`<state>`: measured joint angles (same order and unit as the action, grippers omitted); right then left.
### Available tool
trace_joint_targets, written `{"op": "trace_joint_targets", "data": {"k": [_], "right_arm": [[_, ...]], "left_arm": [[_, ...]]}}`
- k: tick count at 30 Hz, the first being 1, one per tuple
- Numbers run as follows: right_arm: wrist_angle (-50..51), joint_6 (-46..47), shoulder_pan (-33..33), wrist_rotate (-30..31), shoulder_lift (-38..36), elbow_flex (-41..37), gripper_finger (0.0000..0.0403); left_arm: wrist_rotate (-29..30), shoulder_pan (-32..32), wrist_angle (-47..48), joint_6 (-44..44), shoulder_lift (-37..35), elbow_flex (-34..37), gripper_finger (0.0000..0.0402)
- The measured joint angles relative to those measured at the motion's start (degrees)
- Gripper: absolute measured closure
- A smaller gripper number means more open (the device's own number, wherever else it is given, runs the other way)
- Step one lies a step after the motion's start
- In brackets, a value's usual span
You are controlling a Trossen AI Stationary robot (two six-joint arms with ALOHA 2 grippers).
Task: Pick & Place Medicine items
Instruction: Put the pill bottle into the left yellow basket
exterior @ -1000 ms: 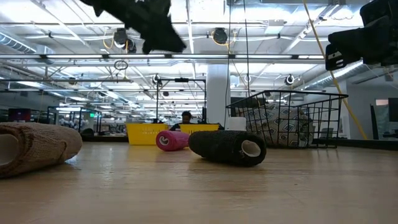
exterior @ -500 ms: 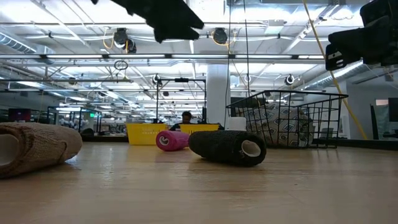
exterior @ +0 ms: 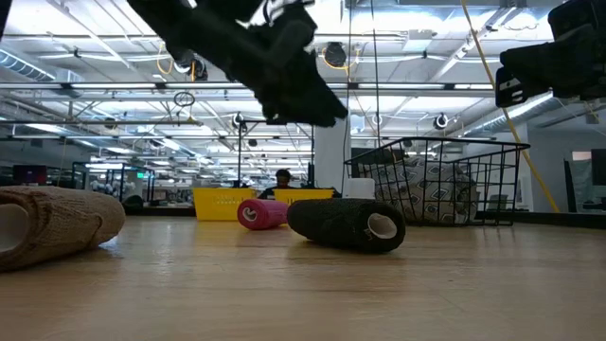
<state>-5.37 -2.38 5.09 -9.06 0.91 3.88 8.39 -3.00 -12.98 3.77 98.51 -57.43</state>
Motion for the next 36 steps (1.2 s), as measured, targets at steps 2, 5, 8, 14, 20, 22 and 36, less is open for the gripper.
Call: {"op": "trace_joint_targets", "data": {"k": [2, 5, 8, 14, 20, 22, 36], "right_arm": [[0.0, 0.0, 0.0, 0.0, 0.0, 0.0, 0.0394], [0.0, 0.0, 0.0, 0.0, 0.0, 0.0, 0.0394], [0.0, 0.0, 0.0, 0.0, 0.0, 0.0, 0.0394], [0.0, 0.0, 0.0, 0.0, 0.0, 0.0, 0.0394], [0.0, 0.0, 0.0, 0.0, 0.0, 0.0, 0.0394], [0.0, 0.0, 0.0, 0.0, 0.0, 0.0, 0.0394], [-19.7, 6.3, 0.0, -2.7, 0.2, 0.0, 0.0394]], "left_arm": [[-0.7, 0.3, -0.7, -0.1, 1.4, 0.0, 0.0162], [-2.6, 0.5, 0.4, -3.3, 0.9, 0.0, 0.0162], [-2.6, 0.5, 6.6, -4.0, -5.1, 0.0, 0.0162], [-0.7, 2.5, 28.5, -3.3, -24.0, 0.1, 0.0163], [1.2, 2.9, 25.9, -1.7, -40.2, 10.2, 0.0163], [3.7, 2.9, 20.8, -1.7, -44.8, 15.0, 0.0163], [6.7, 2.9, 4.6, 2.3, -53.2, 31.0, 0.0163]]}}
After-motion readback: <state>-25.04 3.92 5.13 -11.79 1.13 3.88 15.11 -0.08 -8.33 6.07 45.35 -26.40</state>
